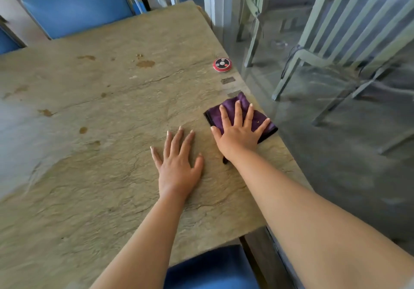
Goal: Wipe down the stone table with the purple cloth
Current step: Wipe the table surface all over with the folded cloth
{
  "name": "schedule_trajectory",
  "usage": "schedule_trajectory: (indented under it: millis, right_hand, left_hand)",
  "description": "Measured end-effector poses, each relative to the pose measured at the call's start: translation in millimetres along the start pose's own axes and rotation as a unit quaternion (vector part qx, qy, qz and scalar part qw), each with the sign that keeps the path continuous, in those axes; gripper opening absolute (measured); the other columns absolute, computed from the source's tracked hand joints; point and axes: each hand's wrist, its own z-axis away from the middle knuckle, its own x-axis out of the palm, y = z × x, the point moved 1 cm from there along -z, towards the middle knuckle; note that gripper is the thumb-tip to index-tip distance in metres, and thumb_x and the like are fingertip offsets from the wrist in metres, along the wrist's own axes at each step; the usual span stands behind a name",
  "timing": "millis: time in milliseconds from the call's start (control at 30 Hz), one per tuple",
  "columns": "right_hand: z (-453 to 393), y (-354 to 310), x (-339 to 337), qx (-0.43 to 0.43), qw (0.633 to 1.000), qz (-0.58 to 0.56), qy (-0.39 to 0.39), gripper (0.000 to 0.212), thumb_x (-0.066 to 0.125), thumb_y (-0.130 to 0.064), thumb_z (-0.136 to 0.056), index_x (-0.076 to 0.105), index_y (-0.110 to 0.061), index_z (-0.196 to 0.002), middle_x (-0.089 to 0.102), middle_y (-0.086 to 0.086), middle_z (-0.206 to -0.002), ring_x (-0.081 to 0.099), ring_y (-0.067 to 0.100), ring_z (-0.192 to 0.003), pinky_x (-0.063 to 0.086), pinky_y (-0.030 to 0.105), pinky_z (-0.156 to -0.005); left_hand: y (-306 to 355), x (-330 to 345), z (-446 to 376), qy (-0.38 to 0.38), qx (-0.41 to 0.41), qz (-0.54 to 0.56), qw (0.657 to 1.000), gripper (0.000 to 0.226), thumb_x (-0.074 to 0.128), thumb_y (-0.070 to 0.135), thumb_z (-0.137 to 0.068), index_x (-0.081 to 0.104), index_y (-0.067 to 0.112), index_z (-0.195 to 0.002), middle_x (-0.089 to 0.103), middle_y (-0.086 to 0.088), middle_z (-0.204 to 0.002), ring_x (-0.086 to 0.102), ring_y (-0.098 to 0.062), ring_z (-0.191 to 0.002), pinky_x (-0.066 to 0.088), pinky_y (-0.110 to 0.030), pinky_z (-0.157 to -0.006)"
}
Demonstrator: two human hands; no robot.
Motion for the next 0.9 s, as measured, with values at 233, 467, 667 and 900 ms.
schedule_trajectory:
  millis: [233, 467, 667, 900]
  right_hand:
    - [19.6, -67.7, 15.5, -0.244, 0.968, 0.049, -0.016, 0.062, 0.017, -0.063, -0.093, -0.009, -0.045, -0.147, -0.020, -0.004, -0.158, -0.025, 0.032, -0.142, -0.015, 0.069, -0.105]
    - [-21.9, -87.5, 11.3, -0.326, 0.945, 0.005, 0.026, 0.053, 0.017, -0.063, -0.090, 0.015, -0.055, -0.143, 0.005, -0.015, -0.160, -0.003, 0.018, -0.148, -0.004, 0.061, -0.112]
    - [-22.6, -161.5, 13.9, -0.123, 0.992, -0.017, -0.013, 0.058, 0.020, -0.061, -0.094, 0.002, -0.046, -0.148, -0.014, -0.008, -0.160, -0.022, 0.030, -0.143, -0.015, 0.070, -0.103]
    - [32.6, -157.2, 24.3, -0.410, 0.911, 0.029, -0.029, 0.056, 0.027, -0.059, -0.094, 0.007, -0.051, -0.146, -0.007, -0.016, -0.159, -0.017, 0.020, -0.146, -0.009, 0.063, -0.111]
  left_hand:
    - [-44.3, -31.9, 7.2, 0.134, -0.043, 0.133, 0.981, 0.055, 0.058, 0.010, -0.082, 0.048, 0.026, -0.135, 0.031, 0.004, -0.150, 0.030, -0.015, -0.138, 0.021, -0.050, -0.116]
    - [-126.6, -53.2, 25.1, 0.037, -0.181, -0.091, 0.979, 0.052, 0.032, 0.059, -0.095, 0.023, 0.050, -0.145, 0.007, 0.012, -0.160, -0.005, -0.013, -0.149, -0.019, -0.059, -0.111]
    - [-133.7, -45.2, 26.9, 0.062, -0.186, -0.076, 0.978, 0.062, 0.029, 0.057, -0.094, 0.014, 0.039, -0.151, 0.007, 0.015, -0.160, -0.009, -0.010, -0.148, -0.009, -0.061, -0.114]
    - [-133.8, -46.9, 28.9, 0.109, -0.185, 0.016, 0.977, 0.068, 0.016, 0.042, -0.083, 0.028, 0.028, -0.149, 0.021, 0.014, -0.157, 0.003, -0.007, -0.148, -0.012, -0.057, -0.115]
